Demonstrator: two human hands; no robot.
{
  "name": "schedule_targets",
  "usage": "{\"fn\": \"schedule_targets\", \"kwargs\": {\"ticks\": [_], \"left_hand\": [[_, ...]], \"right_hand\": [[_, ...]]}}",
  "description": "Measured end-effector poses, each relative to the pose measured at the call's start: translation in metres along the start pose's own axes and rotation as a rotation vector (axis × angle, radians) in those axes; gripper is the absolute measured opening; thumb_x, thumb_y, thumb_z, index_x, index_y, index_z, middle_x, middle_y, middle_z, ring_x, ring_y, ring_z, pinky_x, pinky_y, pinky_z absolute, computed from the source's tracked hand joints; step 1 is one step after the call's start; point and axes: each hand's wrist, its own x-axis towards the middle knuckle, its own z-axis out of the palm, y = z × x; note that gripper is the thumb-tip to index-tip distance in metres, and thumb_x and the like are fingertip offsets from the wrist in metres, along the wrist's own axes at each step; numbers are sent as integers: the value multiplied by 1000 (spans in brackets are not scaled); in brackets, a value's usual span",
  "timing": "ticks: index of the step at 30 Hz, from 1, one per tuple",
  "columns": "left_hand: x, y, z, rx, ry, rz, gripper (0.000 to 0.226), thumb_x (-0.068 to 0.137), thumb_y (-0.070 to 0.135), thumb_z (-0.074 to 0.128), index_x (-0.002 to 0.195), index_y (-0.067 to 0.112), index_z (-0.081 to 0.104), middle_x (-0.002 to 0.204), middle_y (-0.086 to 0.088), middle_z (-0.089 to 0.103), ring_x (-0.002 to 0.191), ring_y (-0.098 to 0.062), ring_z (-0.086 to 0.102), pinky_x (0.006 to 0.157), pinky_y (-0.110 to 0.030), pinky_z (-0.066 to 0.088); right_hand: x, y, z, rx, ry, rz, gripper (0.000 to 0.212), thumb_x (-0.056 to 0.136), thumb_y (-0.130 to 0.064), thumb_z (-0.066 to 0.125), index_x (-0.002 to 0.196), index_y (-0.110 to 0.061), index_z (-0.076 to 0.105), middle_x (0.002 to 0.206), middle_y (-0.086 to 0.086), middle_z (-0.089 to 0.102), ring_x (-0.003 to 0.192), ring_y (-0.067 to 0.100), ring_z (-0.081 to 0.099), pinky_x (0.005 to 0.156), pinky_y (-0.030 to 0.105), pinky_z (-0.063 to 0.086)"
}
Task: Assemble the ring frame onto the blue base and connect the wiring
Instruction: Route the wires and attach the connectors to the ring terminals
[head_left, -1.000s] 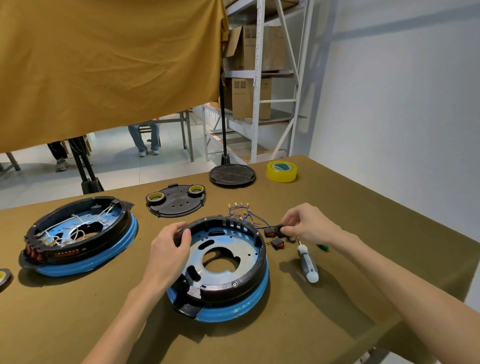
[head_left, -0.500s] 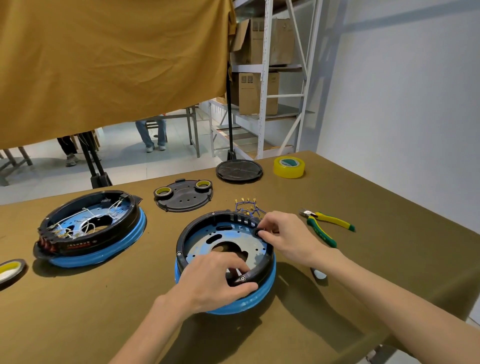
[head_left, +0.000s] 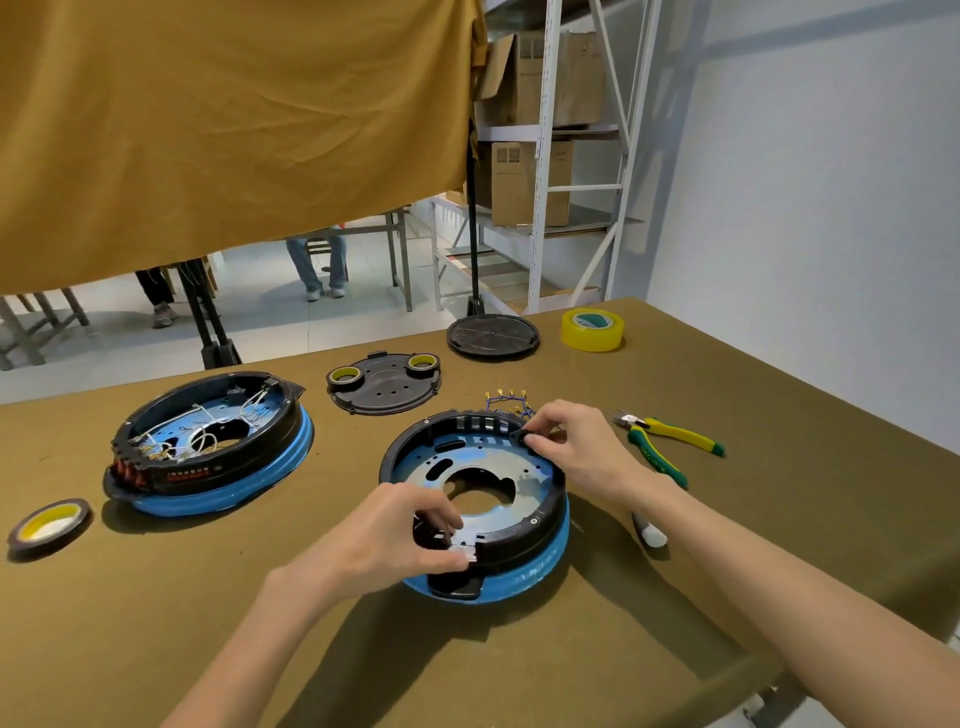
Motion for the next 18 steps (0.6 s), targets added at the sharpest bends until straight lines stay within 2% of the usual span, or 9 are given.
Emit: {"fn": "schedule_targets", "kwargs": {"ticks": [3, 6, 11, 14, 18], "left_hand": [[1, 7, 29, 43, 172, 44, 45, 80, 63, 76, 113, 32, 72, 100, 21, 70, 95, 6, 64, 88, -21, 55], [7, 14, 51, 118, 319, 139, 46, 85, 62, 70, 120, 32, 69, 107, 21, 68, 102, 5, 57, 94, -19, 49], [5, -6, 49, 87, 467, 177, 49, 79, 69, 69, 118, 38, 67, 104, 28, 65, 110, 8, 52, 114, -26, 24], [7, -9, 55, 87, 518, 183, 48, 79, 67, 71, 114, 34, 71, 103, 25, 67, 105, 6, 55, 116, -30, 26], [13, -8, 62, 121, 547, 178, 47, 81, 66, 69, 113, 31, 72, 103, 21, 69, 103, -1, 57, 114, -35, 31]], "right_hand": [[-9, -15, 8, 43, -32, -66, 3, 94, -17, 73, 96, -19, 74, 89, -8, 68, 85, 5, 63, 78, 17, 45], [-26, -27, 15, 60, -85, -152, 5, 94, -18, 73, 98, -20, 75, 91, -7, 68, 88, 8, 64, 84, 21, 50], [-55, -26, 10, 57, -59, -178, 9, 94, -19, 72, 102, -22, 75, 93, -9, 66, 89, 12, 64, 82, 29, 54], [-64, -23, 13, -7, -89, -225, 11, 96, -20, 69, 106, -23, 73, 97, -13, 63, 91, 8, 62, 82, 32, 53], [-67, -22, 17, -84, -45, -270, 15, 98, -23, 66, 112, -22, 71, 102, -11, 61, 93, 7, 60, 82, 32, 53]]}}
